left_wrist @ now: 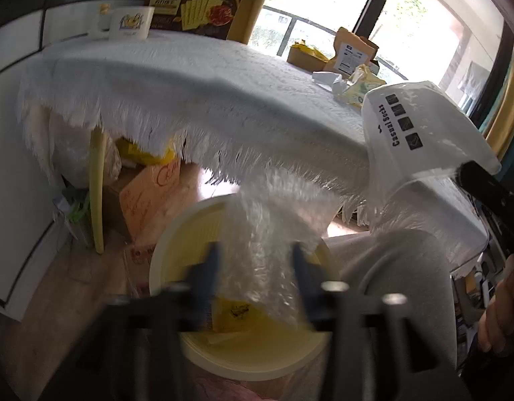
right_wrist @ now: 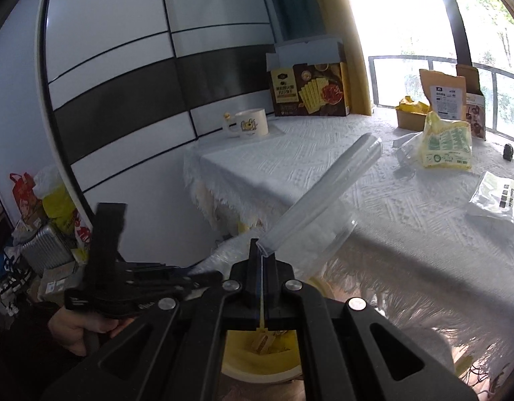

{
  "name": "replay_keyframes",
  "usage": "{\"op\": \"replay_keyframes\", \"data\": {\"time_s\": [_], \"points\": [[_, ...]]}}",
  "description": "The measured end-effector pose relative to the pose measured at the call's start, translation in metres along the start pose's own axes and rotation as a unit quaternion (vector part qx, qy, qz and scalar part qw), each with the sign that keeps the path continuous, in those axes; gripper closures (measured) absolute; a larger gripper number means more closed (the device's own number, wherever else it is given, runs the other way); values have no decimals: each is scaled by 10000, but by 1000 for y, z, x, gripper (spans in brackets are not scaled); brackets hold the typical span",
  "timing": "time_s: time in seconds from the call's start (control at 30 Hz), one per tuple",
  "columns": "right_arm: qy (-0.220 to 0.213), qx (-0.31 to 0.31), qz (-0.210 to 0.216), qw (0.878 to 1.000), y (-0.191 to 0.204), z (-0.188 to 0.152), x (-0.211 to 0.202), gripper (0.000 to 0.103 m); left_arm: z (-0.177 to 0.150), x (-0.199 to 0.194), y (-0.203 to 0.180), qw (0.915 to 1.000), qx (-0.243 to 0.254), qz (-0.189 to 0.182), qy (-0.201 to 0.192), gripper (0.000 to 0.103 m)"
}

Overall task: Collect trash
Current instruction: 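Open both tools to drop the bubble wrap and clear bag into the bin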

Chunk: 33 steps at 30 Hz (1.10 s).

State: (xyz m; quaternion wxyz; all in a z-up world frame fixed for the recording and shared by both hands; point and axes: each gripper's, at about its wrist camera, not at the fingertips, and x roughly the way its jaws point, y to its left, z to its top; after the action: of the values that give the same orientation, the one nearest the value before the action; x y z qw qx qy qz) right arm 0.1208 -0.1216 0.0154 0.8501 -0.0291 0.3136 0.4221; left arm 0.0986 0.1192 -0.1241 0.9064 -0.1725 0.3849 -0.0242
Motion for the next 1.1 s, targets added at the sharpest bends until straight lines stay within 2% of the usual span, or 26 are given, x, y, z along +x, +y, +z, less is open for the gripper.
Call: {"op": "replay_keyframes", "data": {"time_s": [0.17,0.47,0.63,0.83,0.97,1.1], "points": [[183,-102,102,9997,7,-3,14,103,-6,-5,14,9998,-177,57,-53,44],[638,-272,314,9971,27,-18,47,103,-3,-32,52,9976,-478,381,-321,44],[1053,-206,435,9933,30,-34,73,103,-4,-39,69,9963,-604,480,-390,44],[1797,-101,512,9823,31,-54,110,101,-3,-45,76,9956,-642,499,-475,44],[1805,-16,338,9830,25,-55,111,88,-2,-48,76,9954,-627,500,-518,44],[1651,18,219,9860,17,-51,104,84,0,-50,73,9956,-599,474,-550,44]]}}
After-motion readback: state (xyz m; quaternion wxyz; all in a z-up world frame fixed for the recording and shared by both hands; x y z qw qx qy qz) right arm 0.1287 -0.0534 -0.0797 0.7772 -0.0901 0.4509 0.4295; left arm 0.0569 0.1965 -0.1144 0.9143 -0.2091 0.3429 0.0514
